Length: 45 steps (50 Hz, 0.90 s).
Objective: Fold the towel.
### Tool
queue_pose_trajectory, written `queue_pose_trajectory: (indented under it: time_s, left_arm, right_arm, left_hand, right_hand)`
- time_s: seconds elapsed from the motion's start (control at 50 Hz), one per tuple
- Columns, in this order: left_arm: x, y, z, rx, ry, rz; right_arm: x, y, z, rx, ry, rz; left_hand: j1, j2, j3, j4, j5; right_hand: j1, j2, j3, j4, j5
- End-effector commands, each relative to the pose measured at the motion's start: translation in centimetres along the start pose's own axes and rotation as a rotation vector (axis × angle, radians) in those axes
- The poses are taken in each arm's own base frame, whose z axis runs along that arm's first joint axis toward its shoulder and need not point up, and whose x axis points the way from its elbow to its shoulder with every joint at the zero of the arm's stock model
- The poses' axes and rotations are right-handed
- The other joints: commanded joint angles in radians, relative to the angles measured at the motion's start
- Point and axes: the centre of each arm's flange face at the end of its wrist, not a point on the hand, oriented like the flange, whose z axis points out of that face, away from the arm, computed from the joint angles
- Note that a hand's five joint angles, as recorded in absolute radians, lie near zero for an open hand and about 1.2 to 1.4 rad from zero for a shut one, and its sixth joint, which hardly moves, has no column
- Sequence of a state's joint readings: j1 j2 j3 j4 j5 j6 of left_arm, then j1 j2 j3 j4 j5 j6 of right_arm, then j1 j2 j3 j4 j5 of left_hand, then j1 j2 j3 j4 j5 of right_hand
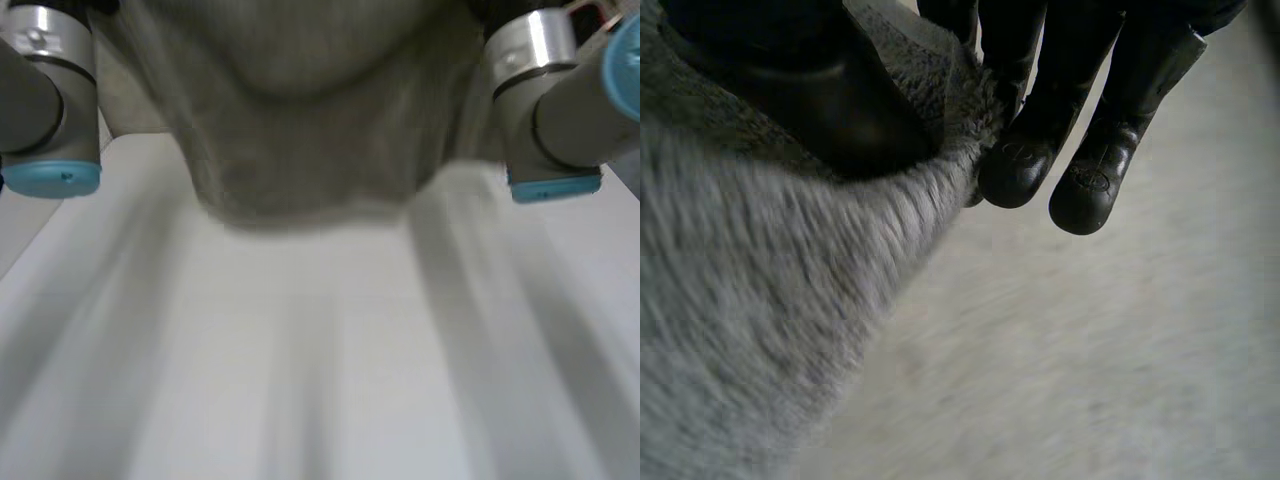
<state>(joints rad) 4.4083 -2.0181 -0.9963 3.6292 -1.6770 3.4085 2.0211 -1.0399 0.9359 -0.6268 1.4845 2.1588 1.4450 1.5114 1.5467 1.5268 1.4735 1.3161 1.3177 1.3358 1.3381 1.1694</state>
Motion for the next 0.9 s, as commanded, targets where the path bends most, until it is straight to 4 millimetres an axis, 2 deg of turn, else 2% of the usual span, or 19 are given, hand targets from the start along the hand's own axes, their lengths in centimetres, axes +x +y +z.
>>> queue_pose_trajectory:
  time_s: [0.02, 0.04, 0.08, 0.12, 0.14, 0.18, 0.2, 0.24, 0.26, 0.28, 0.3, 0.34, 0.36, 0.4, 0.48, 0.62, 0.74, 0.82, 0.9]
  left_arm:
    - [0.3, 3.8, -3.1, -0.219, 0.054, -0.007]
    - [0.3, 3.8, -3.1, -0.22, 0.054, -0.007]
    - [0.4, 6.7, -5.7, -0.338, 0.083, 0.014]
    - [0.4, 8.0, -7.1, -0.395, 0.094, 0.026]
    - [0.4, 8.0, -7.1, -0.395, 0.094, 0.027]
    - [0.5, 10.4, -10.2, -0.512, 0.128, 0.037]
    - [0.5, 10.4, -10.2, -0.513, 0.128, 0.037]
    - [0.9, 12.0, -13.9, -0.621, 0.193, 0.052]
    - [0.9, 12.1, -13.9, -0.622, 0.193, 0.052]
    - [1.1, 12.7, -15.7, -0.669, 0.236, 0.064]
    - [1.1, 12.7, -15.7, -0.669, 0.236, 0.064]
    - [1.8, 13.3, -18.9, -0.731, 0.345, 0.099]
    - [1.8, 13.3, -18.9, -0.731, 0.345, 0.099]
    - [1.9, 13.1, -20.8, -0.743, 0.429, 0.146]
    - [1.4, 13.0, -21.4, -0.732, 0.445, 0.189]
    - [0.1, 13.4, -20.5, -0.706, 0.393, 0.213]
    - [-0.3, 13.6, -20.2, -0.706, 0.378, 0.215]
    - [-0.3, 13.6, -20.3, -0.709, 0.376, 0.214]
    - [-0.4, 13.6, -20.1, -0.705, 0.368, 0.215]
  right_arm:
    - [-1.5, 0.6, -3.4, -0.103, -0.241, 0.12]
    - [-1.5, 0.6, -3.4, -0.103, -0.242, 0.12]
    - [-4.2, 1.3, -6.6, -0.193, -0.467, 0.167]
    - [-5.5, 1.4, -8.4, -0.232, -0.571, 0.185]
    - [-5.5, 1.4, -8.4, -0.232, -0.572, 0.185]
    - [-7.4, 2.3, -12.0, -0.333, -0.739, 0.225]
    - [-7.4, 2.3, -12.0, -0.333, -0.74, 0.225]
    - [-8.6, 2.9, -15.0, -0.431, -0.852, 0.244]
    - [-8.6, 2.9, -15.1, -0.432, -0.852, 0.244]
    - [-9.1, 3.4, -16.3, -0.484, -0.886, 0.247]
    - [-9.1, 3.4, -16.4, -0.485, -0.887, 0.247]
    - [-9.7, 4.4, -18.5, -0.578, -0.922, 0.242]
    - [-9.7, 4.4, -18.5, -0.578, -0.922, 0.242]
    - [-9.8, 4.9, -19.7, -0.64, -0.917, 0.231]
    - [-10.1, 5.2, -20.6, -0.669, -0.907, 0.226]
    - [-10.3, 6.3, -21.8, -0.719, -0.87, 0.267]
    - [-9.7, 8.0, -22.2, -0.813, -0.807, 0.311]
    - [-9.3, 8.9, -22.6, -0.864, -0.778, 0.296]
    - [-9.1, 9.3, -22.7, -0.875, -0.761, 0.289]
  left_hand:
    - [-0.049, -0.115, -0.15, -0.13, -0.252]
    - [-0.049, -0.115, -0.15, -0.13, -0.252]
    - [-0.049, -0.115, -0.15, -0.13, -0.252]
    - [-0.049, -0.115, -0.15, -0.13, -0.252]
    - [-0.049, -0.115, -0.15, -0.13, -0.252]
    - [-0.049, -0.115, -0.15, -0.13, -0.252]
    - [-0.049, -0.115, -0.15, -0.13, -0.252]
    - [-0.049, -0.115, -0.15, -0.13, -0.252]
    - [-0.049, -0.115, -0.15, -0.13, -0.252]
    - [-0.049, -0.115, -0.15, -0.13, -0.252]
    - [-0.049, -0.115, -0.15, -0.13, -0.252]
    - [-0.049, -0.115, -0.15, -0.13, -0.252]
    - [-0.049, -0.115, -0.15, -0.13, -0.252]
    - [-0.049, -0.115, -0.15, -0.13, -0.252]
    - [-0.049, -0.115, -0.15, -0.13, -0.252]
    - [-0.049, -0.115, -0.15, -0.13, -0.252]
    - [-0.049, -0.115, -0.15, -0.13, -0.252]
    - [-0.049, -0.115, -0.15, -0.13, -0.252]
    - [-0.049, -0.115, -0.15, -0.13, -0.252]
  right_hand:
    - [0.08, 0.079, 0.06, 0.058, 0.052]
    - [0.08, 0.079, 0.06, 0.058, 0.052]
    - [0.08, 0.079, 0.06, 0.058, 0.052]
    - [0.08, 0.079, 0.06, 0.058, 0.052]
    - [0.08, 0.079, 0.06, 0.058, 0.052]
    - [0.08, 0.079, 0.06, 0.058, 0.052]
    - [0.08, 0.079, 0.06, 0.058, 0.052]
    - [0.08, 0.079, 0.06, 0.058, 0.052]
    - [0.08, 0.079, 0.06, 0.058, 0.052]
    - [0.08, 0.079, 0.06, 0.058, 0.052]
    - [0.08, 0.079, 0.06, 0.058, 0.052]
    - [0.08, 0.079, 0.06, 0.058, 0.052]
    - [0.08, 0.079, 0.06, 0.058, 0.052]
    - [0.08, 0.079, 0.06, 0.058, 0.052]
    - [0.08, 0.079, 0.06, 0.058, 0.052]
    - [0.08, 0.079, 0.06, 0.058, 0.052]
    - [-0.118, -0.12, -0.138, -0.14, -0.146]
    - [-0.371, -0.372, -0.39, -0.393, -0.398]
    - [-0.45, -0.452, -0.47, -0.472, -0.478]
